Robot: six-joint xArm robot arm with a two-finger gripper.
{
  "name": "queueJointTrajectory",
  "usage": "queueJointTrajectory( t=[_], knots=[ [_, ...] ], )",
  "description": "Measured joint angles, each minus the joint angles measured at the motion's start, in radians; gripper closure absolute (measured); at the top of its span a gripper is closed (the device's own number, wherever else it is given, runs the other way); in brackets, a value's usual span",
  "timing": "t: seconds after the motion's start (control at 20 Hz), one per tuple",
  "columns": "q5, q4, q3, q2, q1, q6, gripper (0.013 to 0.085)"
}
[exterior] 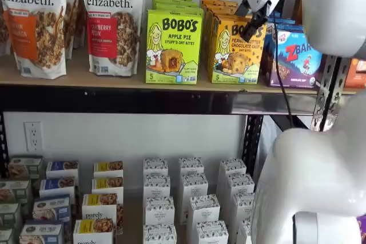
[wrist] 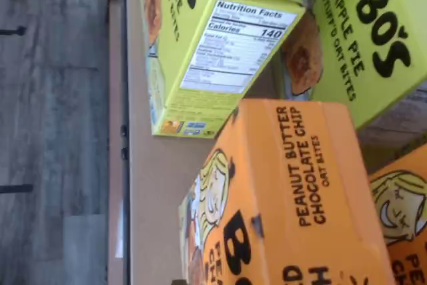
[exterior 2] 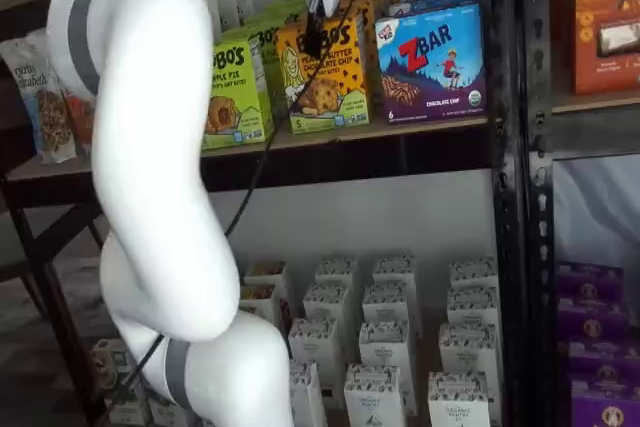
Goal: Pick up the orange box on the top shelf, the fifth box from the left
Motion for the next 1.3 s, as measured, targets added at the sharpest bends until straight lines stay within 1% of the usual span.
queueJointTrajectory(
  t=[0.15,0.3,0.45,0.65,0.75,0.85,1.05,1.3],
  knots=[
    [0.037,-0.012,-0.040,0.027,-0.003,0.002,0.0130],
    [0.051,-0.033,-0.064,0.045,0.001,0.006,0.0130],
    [0.045,-0.049,-0.068,0.049,0.007,0.007,0.0130],
    [0.026,-0.093,-0.062,0.045,0.020,0.008,0.0130],
    [0.030,-0.115,-0.065,0.047,0.023,0.008,0.0130],
    [0.058,-0.135,-0.085,0.059,0.025,0.010,0.0130],
    [0.098,-0.154,-0.112,0.074,0.022,0.010,0.0130],
    [0.085,-0.186,-0.102,0.068,0.034,0.013,0.0130]
  ],
)
